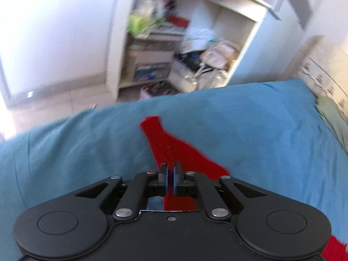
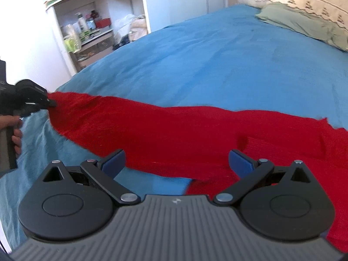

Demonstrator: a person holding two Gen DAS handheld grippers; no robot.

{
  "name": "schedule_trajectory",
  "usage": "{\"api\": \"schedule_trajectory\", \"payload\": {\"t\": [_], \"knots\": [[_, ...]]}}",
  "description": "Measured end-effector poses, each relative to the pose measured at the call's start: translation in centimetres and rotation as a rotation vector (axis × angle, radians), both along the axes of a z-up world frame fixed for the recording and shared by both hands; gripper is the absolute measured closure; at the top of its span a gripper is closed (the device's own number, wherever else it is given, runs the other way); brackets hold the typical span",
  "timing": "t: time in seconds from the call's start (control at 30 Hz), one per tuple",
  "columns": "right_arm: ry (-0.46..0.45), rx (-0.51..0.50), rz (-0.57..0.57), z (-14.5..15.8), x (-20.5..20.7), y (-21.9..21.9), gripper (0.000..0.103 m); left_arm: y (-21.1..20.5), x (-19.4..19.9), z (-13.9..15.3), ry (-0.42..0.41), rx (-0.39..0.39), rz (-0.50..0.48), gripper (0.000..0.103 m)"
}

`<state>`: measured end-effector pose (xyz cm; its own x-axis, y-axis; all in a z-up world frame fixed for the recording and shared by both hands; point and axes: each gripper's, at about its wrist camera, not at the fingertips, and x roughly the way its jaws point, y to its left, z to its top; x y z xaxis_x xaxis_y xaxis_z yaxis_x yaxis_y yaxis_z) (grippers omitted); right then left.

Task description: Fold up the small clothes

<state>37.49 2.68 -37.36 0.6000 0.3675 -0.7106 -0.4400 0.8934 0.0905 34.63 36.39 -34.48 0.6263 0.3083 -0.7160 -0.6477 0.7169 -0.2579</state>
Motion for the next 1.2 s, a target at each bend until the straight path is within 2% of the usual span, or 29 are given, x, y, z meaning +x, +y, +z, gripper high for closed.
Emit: {"api": "schedule_trajectory", "payload": {"t": [0.17,0.27,0.37,0.5,0.57,0.7,0.87,1.07,1.2], "knots": [[-0.004,0.012,-0.094,1.1,0.5,-3.6,0.0,-5.1,1.7,4.3,-0.029,0.11,-0.172,0.1],[-0.022,0.023,-0.154,2.1,0.6,-6.3,0.0,-9.8,2.8,7.1,-0.059,0.17,-0.301,0.1],[-0.042,0.032,-0.219,3.2,0.7,-9.6,0.0,-15.9,4.0,9.5,-0.101,0.228,-0.436,0.1],[-0.06,0.065,-0.312,4.6,0.3,-14.9,0.0,-24.1,4.5,11.1,-0.14,0.282,-0.616,0.1],[-0.068,0.07,-0.358,5.1,0.0,-17.6,0.0,-28.4,4.6,11.1,-0.152,0.266,-0.707,0.1],[-0.081,0.059,-0.438,5.7,-1.4,-23.0,0.0,-35.2,4.6,9.0,-0.143,0.236,-0.85,0.1],[-0.065,0.056,-0.514,4.1,-3.8,-28.6,0.0,-42.4,4.4,3.0,-0.057,0.236,-0.986,0.1],[-0.017,0.074,-0.567,0.6,-6.3,-32.6,0.0,-46.8,3.8,-3.8,0.069,0.271,-1.041,0.1],[0.006,0.113,-0.587,-0.9,-6.8,-33.7,0.0,-47.2,3.5,-5.1,0.078,0.299,-1.036,0.099]]}}
